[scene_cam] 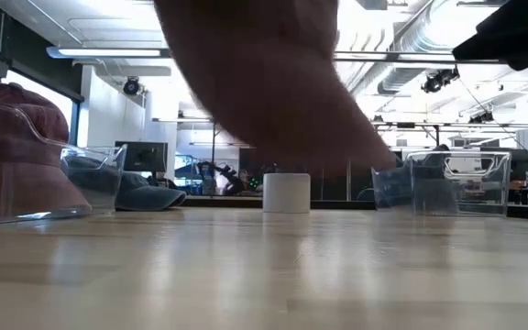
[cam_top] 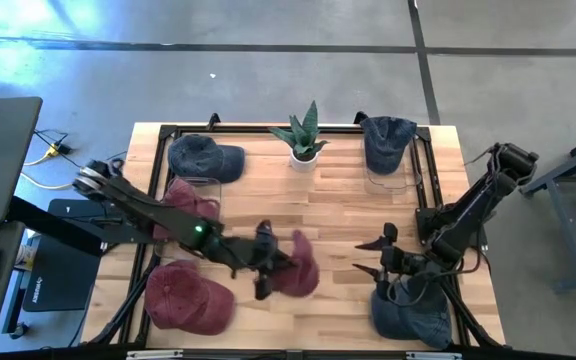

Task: Pick & Place hat
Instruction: Put the top red cap into the left transparent bin

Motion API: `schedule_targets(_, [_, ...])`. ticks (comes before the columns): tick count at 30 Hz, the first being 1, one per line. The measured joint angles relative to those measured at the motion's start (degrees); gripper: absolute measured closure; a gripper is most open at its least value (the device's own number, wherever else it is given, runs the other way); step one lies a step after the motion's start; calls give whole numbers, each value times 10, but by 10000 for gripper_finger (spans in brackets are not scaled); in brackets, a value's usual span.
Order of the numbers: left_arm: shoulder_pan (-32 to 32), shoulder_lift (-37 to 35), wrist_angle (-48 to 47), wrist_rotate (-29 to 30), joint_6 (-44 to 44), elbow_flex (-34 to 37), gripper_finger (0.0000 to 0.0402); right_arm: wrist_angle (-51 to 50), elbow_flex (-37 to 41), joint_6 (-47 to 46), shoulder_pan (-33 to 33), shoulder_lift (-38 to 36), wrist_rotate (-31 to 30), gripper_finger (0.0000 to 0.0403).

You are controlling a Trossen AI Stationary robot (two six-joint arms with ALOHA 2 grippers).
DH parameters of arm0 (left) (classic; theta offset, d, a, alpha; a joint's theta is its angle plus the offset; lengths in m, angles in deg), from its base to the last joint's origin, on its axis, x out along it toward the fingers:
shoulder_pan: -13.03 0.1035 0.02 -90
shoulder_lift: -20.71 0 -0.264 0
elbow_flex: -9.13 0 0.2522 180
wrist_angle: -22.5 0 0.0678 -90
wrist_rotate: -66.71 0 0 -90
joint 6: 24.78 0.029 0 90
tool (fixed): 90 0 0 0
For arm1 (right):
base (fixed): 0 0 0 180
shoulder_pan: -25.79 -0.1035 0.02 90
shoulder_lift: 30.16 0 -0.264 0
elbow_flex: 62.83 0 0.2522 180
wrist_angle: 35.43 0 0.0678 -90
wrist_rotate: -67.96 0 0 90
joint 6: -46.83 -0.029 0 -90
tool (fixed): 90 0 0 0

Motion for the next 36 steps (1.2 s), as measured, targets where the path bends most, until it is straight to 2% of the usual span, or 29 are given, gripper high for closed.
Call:
schedule_targets(4, [3, -62, -70, 44, -3, 0, 401, 0, 0, 0, 11, 0, 24, 187])
schedule_targets(14, [4, -213, -329, 205, -101, 0, 401, 0, 0, -1, 14, 0, 30, 187])
schedule_targets(18, [4, -271, -416, 238, -115, -7, 401, 0, 0, -2, 14, 0, 27, 187])
schedule_targets(23, [4, -309, -578, 245, -196, -74, 401, 1, 0, -2, 14, 0, 15, 187])
schedule_targets(29, [4, -284, -852, 229, -375, -170, 401, 4, 0, -2, 14, 0, 13, 187])
schedule_targets(33, [3, -275, -828, 199, -371, -171, 401, 4, 0, -2, 14, 0, 13, 187])
schedule_targets(36, [8, -261, -848, 175, -409, -166, 401, 4, 0, -2, 14, 0, 16, 187])
